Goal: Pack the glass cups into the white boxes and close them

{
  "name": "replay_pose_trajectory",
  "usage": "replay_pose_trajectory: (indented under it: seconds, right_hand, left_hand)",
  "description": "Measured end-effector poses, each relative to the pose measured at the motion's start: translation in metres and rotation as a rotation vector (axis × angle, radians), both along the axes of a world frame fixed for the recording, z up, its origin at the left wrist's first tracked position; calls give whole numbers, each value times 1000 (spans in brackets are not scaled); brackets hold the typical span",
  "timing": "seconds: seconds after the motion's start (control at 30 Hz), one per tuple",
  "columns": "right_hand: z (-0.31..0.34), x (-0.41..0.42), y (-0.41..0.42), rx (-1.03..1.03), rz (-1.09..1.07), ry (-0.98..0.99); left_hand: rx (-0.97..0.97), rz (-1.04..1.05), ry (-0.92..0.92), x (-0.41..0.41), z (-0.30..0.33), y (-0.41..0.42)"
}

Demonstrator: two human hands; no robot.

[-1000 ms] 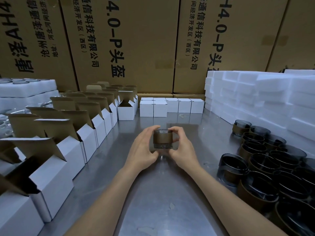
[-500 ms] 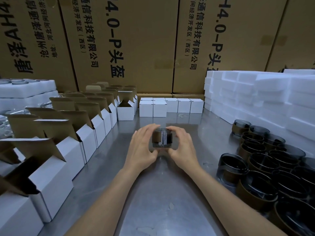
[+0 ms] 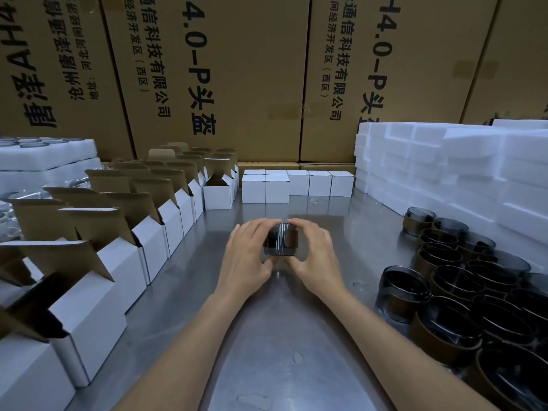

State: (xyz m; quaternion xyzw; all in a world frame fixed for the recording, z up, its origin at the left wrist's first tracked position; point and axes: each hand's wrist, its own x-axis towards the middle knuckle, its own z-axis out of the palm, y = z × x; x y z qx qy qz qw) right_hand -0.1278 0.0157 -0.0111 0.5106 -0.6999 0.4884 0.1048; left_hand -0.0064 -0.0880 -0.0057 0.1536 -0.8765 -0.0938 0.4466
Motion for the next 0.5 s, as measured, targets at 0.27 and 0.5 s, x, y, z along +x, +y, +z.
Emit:
replay_pose_trajectory:
  seconds: [0.27,0.5]
  right_hand:
    - [-2,-3,-3,63,50,-107]
    - [2,0,-1,44,72,-75]
  left_hand:
    - [218,-24,-40,1,-1,-1]
    - [110,-1,-39,1,2,2]
